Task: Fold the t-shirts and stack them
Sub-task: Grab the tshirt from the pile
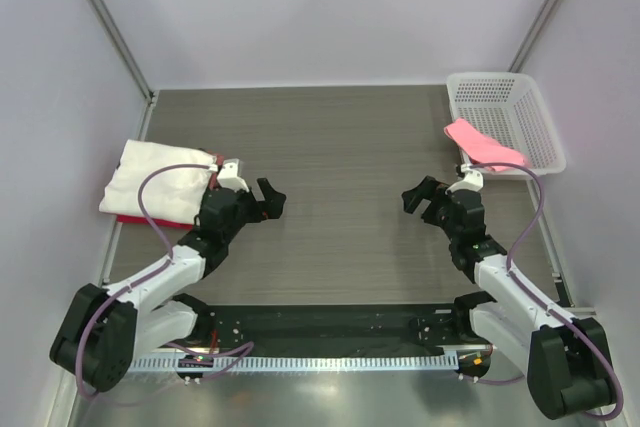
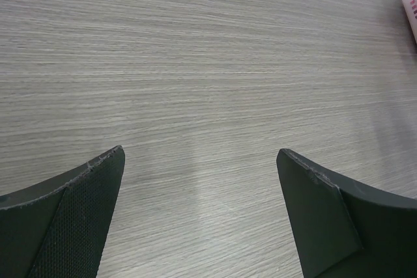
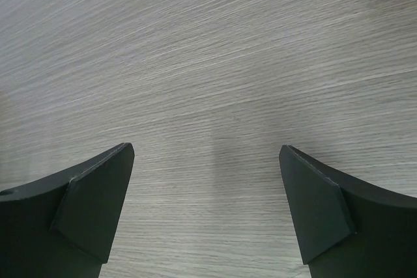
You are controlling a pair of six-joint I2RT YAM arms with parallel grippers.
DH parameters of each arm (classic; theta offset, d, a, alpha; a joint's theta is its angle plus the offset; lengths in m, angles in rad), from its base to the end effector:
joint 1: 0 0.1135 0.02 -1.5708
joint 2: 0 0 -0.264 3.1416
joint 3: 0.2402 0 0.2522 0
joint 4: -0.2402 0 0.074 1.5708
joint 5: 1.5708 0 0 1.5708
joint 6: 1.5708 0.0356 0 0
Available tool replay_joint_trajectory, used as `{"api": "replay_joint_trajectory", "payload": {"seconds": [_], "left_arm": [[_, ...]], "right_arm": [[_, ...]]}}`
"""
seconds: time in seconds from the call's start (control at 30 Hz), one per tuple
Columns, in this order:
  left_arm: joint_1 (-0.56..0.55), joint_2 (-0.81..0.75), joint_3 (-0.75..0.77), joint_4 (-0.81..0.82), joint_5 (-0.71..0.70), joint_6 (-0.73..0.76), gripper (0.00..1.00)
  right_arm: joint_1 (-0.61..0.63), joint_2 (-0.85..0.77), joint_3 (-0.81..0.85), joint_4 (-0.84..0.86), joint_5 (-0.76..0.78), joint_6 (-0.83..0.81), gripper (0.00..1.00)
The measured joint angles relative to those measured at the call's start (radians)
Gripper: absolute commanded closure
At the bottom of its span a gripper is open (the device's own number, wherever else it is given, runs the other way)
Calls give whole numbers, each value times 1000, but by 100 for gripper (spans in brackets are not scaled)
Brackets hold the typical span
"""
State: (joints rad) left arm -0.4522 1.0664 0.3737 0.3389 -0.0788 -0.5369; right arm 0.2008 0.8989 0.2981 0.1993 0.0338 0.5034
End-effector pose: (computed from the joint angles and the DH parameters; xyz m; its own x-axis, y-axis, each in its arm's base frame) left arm 0.2009 -0.0945 0.1964 -0.4566 -0.3450 -0.8200 0.1578 0.8757 -0.4564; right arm 0.1889 0.0372 0.1883 -0.4169 0.4072 -0.8127 0.0368 0.9009 0.4325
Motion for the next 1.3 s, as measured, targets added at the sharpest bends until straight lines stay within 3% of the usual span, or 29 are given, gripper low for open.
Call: {"api": "replay_joint_trajectory", "payload": {"seconds": [0.37,0.63,0.8,1.03,1.3], "left_arm": [[0,-31,0,-1,-6,4,0],[0,-34,0,-11,-6,4,0],[0,-28,0,-16,-6,7,0],[0,-5,6,-21,-6,16,0],[0,-1,16,-24,-6,20,1]], "right_arm": [[0,-9,71,-123,118,27,0],[-6,135,432,-393,381,22,0],[-73,275,665,-513,506,5,0],[-254,488,833,-597,494,28,5],[-299,753,981,-621,424,58,7]]}}
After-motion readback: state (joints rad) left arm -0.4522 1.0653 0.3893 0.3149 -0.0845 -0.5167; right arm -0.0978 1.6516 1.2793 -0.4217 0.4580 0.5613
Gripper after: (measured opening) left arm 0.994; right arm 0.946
